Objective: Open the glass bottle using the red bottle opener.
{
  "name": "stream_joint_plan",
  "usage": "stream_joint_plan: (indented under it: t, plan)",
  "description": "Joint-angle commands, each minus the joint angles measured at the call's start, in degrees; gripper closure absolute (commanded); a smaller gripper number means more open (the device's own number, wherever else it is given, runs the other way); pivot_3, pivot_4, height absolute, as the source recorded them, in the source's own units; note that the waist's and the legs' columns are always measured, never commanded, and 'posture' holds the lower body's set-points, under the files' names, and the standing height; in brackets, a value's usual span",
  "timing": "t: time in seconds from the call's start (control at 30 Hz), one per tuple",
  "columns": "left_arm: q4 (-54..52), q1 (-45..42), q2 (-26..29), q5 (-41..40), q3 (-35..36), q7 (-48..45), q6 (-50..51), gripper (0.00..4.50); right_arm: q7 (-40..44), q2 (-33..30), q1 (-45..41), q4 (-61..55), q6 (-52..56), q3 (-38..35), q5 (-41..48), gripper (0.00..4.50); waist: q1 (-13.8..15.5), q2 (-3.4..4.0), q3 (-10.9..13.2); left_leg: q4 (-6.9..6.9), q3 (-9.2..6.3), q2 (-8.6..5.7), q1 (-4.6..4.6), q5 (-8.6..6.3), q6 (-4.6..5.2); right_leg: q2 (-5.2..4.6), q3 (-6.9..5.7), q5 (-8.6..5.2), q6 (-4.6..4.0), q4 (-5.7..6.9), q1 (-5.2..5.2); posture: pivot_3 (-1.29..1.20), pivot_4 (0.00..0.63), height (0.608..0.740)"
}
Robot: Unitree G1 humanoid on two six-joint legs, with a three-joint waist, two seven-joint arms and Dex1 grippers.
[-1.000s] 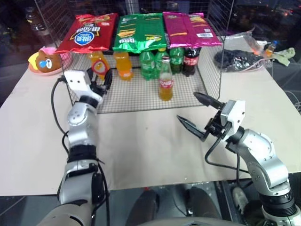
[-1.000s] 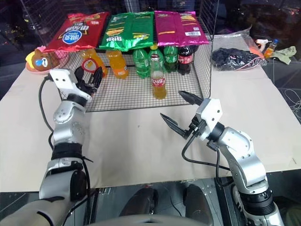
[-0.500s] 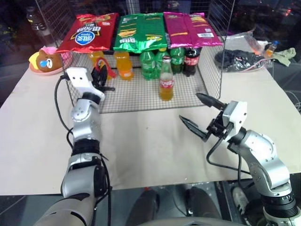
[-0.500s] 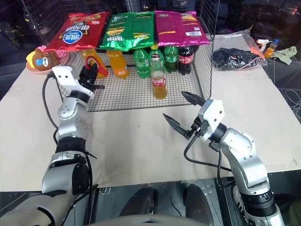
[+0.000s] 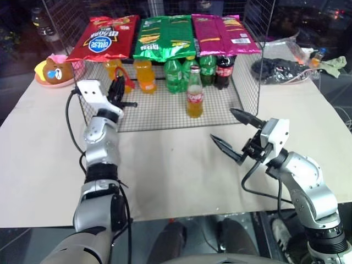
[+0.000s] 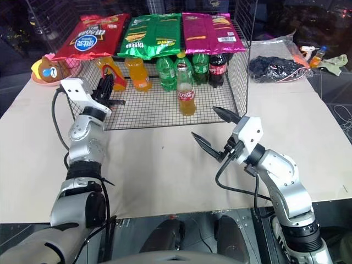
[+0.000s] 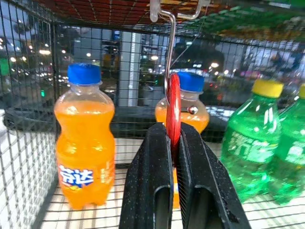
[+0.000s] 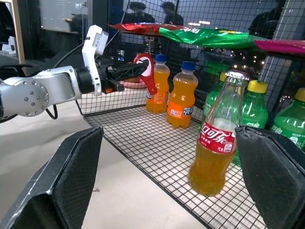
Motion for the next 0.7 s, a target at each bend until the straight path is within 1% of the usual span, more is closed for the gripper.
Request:
stream_joint_plan:
  t: [0.03, 0.2, 0.33, 0.57, 0.7]
  plan:
    - [-7.3, 0.4, -0.3, -4.5, 2.2, 0.0, 2.9, 4.40, 0.4, 0.0, -0.5, -0.7, -1.7, -0.6, 0.3, 0.00, 0.0, 0.00, 0.0, 0.00, 0.00, 0.00, 0.00, 0.00, 0.00, 0.00, 0.00, 0.00, 0.00, 0.00, 0.00, 0.00, 0.150, 0.740]
    - [-15.4, 3.5, -0.5, -8.0, 2.1, -1.1, 8.1, 4.40, 0.4, 0.3, -0.8, -0.3, -2.1, -0.7, 0.7, 0.00, 0.0, 0.00, 0.0, 0.03, 0.00, 0.01, -0.01, 0.00, 0.00, 0.00, 0.00, 0.00, 0.00, 0.02, 0.00, 0.00, 0.150, 0.740]
    - [-21.7, 7.4, 0.3, -9.2, 2.3, -0.9, 11.9, 4.40, 0.5, 0.3, -0.8, -0.3, -2.1, -0.8, 0.9, 0.00, 0.0, 0.00, 0.0, 0.04, 0.00, 0.02, -0.01, 0.00, 0.00, 0.00, 0.02, 0.00, 0.00, 0.02, 0.00, 0.00, 0.150, 0.740]
    - [-26.5, 10.2, 0.3, -11.4, 2.4, -1.5, 16.5, 4.40, 0.8, 0.6, -1.0, -0.1, -2.1, -0.3, 0.9, 0.00, 0.1, 0.00, 0.0, 0.14, -0.01, 0.02, 0.03, 0.00, 0.00, 0.00, 0.01, 0.00, 0.00, 0.06, 0.08, 0.00, 0.150, 0.740]
    - [-29.2, 11.7, -0.3, -14.6, 0.5, -4.6, 21.6, 4.40, 1.0, 0.6, -1.7, 0.7, -1.8, -0.4, 0.6, 0.00, 0.1, 0.00, 0.0, 0.15, -0.01, 0.02, 0.04, 0.00, 0.00, 0.01, 0.00, 0.00, 0.00, 0.07, 0.10, 0.00, 0.150, 0.740]
